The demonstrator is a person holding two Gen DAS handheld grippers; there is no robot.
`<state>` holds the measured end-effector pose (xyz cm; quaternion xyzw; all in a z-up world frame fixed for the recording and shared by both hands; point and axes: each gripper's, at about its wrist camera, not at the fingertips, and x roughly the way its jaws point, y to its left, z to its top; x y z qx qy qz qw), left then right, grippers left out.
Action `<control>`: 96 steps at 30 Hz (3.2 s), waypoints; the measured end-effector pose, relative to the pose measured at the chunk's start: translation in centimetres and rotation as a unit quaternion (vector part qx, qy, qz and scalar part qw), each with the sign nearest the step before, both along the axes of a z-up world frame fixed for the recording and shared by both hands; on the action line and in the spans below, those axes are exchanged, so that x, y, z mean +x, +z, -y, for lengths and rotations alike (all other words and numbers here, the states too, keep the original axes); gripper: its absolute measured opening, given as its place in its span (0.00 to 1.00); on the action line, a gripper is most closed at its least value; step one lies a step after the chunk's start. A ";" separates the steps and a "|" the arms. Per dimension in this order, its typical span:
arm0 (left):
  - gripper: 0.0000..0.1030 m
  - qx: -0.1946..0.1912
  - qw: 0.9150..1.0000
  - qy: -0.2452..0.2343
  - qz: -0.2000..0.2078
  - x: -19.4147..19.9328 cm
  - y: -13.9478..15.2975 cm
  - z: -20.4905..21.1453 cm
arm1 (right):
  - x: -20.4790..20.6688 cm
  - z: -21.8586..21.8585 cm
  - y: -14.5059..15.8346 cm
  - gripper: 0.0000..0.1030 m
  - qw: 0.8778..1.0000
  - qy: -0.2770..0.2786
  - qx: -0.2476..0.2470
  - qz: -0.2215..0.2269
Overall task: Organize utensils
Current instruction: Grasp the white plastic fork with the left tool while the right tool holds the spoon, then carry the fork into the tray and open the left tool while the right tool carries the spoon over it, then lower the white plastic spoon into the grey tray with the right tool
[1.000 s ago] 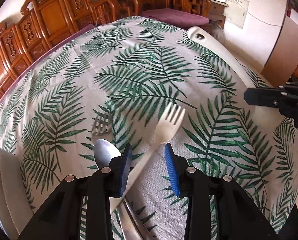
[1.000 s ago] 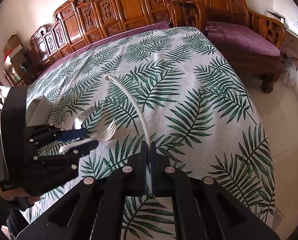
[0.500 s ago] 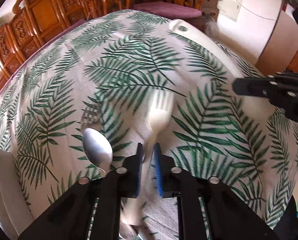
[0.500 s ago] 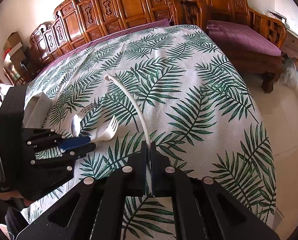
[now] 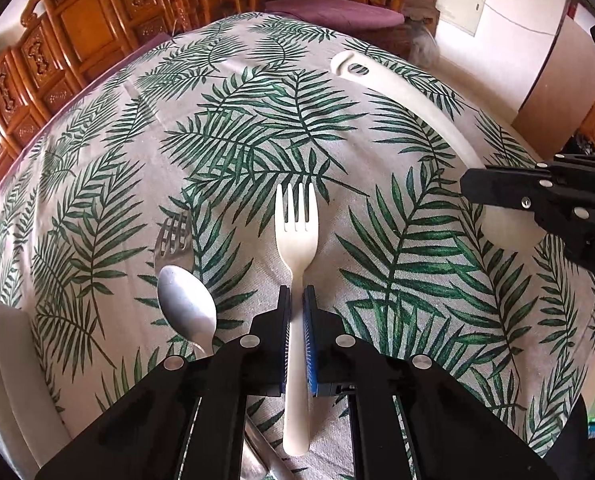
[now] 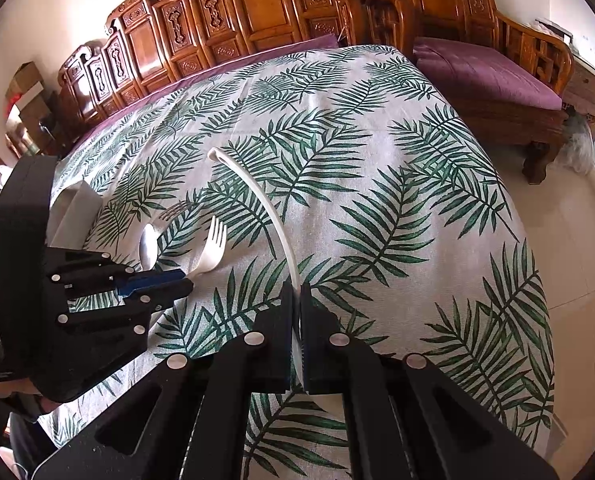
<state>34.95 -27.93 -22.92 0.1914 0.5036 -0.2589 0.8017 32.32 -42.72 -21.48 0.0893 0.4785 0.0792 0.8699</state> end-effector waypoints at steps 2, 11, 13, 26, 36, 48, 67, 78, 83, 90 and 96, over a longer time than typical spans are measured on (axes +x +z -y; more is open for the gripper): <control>0.06 0.001 1.000 0.008 0.004 -0.3 0.0 -0.5 | 0.0 0.0 0.0 0.04 1.000 0.000 0.000 0.000; 0.06 -0.032 0.998 0.035 0.029 -1.2 2.6 -3.5 | -0.1 -1.0 0.6 0.04 1.000 0.012 -0.006 0.006; 0.06 -0.044 0.998 0.041 0.035 -1.4 3.3 -4.1 | -0.1 -1.1 0.7 0.04 1.000 0.014 -0.008 0.007; 0.06 -0.084 0.992 0.067 0.061 -4.0 7.0 -8.9 | -0.8 -4.6 1.3 0.04 0.998 0.051 -0.030 0.011; 0.06 -0.107 0.986 0.096 0.090 -5.0 10.3 -14.7 | -1.9 -8.5 2.9 0.04 0.995 0.091 -0.042 0.027; 0.06 -0.113 0.977 0.136 0.116 -5.5 12.0 -21.0 | -2.1 -14.9 5.4 0.04 0.988 0.139 -0.038 0.051; 0.06 -0.105 0.962 0.221 0.119 -1.8 10.2 -30.0 | -0.5 -25.2 7.7 0.04 0.980 0.189 -0.018 0.057; 0.17 -0.120 0.960 0.230 0.106 -1.3 8.4 -32.0 | 1.1 -28.8 7.9 0.04 0.978 0.199 -0.029 0.052; 0.18 -0.130 0.958 0.233 0.106 -2.2 8.9 -33.5 | 1.9 -30.6 7.8 0.04 0.978 0.203 -0.024 0.049; 0.27 -0.124 0.954 0.240 0.132 -3.9 10.5 -36.5 | 3.3 -34.0 7.9 0.04 0.978 0.202 -0.001 0.045; 0.34 -0.120 0.949 0.255 0.144 -4.9 11.1 -39.2 | 4.4 -36.8 7.0 0.04 0.981 0.192 0.030 0.024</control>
